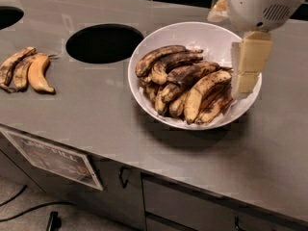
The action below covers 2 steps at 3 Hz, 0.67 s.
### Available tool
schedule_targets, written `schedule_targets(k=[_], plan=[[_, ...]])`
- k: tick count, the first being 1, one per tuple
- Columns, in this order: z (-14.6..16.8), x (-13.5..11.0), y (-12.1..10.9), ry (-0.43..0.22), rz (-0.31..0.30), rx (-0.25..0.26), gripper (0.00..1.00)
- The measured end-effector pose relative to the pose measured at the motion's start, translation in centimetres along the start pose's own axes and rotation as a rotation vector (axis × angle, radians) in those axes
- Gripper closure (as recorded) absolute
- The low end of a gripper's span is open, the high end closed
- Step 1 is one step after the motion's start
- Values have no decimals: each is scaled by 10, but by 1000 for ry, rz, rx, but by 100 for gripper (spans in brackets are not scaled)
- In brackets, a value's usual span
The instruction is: Pick banana from white bowl
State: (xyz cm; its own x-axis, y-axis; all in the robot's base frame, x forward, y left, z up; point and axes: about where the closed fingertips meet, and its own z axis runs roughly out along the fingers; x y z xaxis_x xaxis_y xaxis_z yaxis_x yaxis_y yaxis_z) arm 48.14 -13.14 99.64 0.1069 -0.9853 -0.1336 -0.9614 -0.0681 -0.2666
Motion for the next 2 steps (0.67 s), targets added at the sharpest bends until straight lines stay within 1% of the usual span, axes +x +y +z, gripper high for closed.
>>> schedule_targets(k=[1, 2], plan=[[16, -9, -12, -8, -55, -57, 0], [30, -15, -21, -20, -87, -90, 0]])
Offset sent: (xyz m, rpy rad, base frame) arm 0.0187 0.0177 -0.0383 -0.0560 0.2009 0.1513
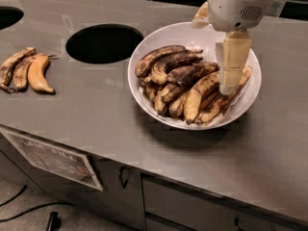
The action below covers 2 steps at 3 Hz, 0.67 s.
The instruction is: Pick banana from white bowl
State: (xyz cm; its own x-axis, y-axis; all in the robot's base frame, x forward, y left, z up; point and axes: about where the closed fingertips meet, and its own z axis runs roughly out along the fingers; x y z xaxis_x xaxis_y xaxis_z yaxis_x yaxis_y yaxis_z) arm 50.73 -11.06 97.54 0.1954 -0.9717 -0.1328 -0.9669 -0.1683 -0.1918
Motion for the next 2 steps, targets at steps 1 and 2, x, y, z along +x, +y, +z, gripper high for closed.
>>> schedule_targets(k=[1, 2], plan=[[7, -1, -4, -12, -10, -13, 18], [11, 1, -5, -23, -8, -19, 32]])
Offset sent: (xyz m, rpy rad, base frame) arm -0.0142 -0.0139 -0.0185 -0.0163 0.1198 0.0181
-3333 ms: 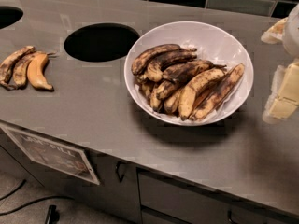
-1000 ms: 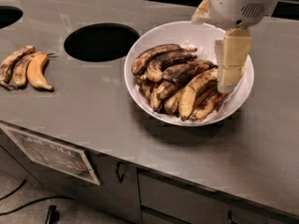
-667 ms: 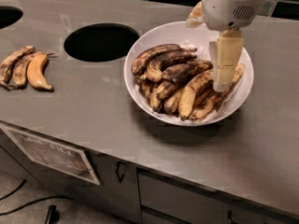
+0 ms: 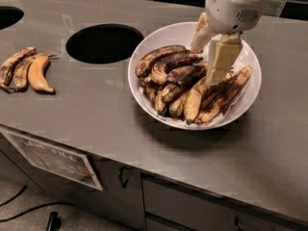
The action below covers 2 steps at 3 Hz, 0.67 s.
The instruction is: Pick banana from white bowl
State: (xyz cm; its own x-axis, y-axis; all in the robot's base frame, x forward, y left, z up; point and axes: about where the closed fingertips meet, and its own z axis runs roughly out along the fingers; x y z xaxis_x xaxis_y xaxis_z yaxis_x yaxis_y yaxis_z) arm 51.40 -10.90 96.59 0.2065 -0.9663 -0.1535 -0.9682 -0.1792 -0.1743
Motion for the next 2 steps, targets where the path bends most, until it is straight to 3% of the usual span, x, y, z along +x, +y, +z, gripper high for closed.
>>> schedule_targets(k=[2], plan=[[7, 4, -2, -12, 2, -23, 34]])
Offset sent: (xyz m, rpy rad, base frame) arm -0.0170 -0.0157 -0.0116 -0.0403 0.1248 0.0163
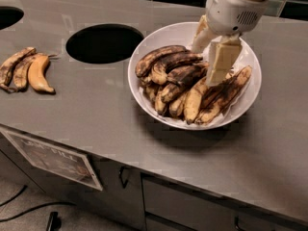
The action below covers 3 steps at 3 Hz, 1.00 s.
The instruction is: Pick banana from white bowl
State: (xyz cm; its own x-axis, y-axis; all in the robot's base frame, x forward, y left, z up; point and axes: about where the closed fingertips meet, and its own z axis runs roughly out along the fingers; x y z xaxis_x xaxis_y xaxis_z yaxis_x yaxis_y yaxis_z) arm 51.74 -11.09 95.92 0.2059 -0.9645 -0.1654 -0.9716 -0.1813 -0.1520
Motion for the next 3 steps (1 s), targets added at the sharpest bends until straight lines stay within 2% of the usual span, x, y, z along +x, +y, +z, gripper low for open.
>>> schedule_targets(k=[1, 3], plan=[[3, -3, -5, 1, -12, -10, 34], [11, -9, -11, 4, -32, -31, 42]])
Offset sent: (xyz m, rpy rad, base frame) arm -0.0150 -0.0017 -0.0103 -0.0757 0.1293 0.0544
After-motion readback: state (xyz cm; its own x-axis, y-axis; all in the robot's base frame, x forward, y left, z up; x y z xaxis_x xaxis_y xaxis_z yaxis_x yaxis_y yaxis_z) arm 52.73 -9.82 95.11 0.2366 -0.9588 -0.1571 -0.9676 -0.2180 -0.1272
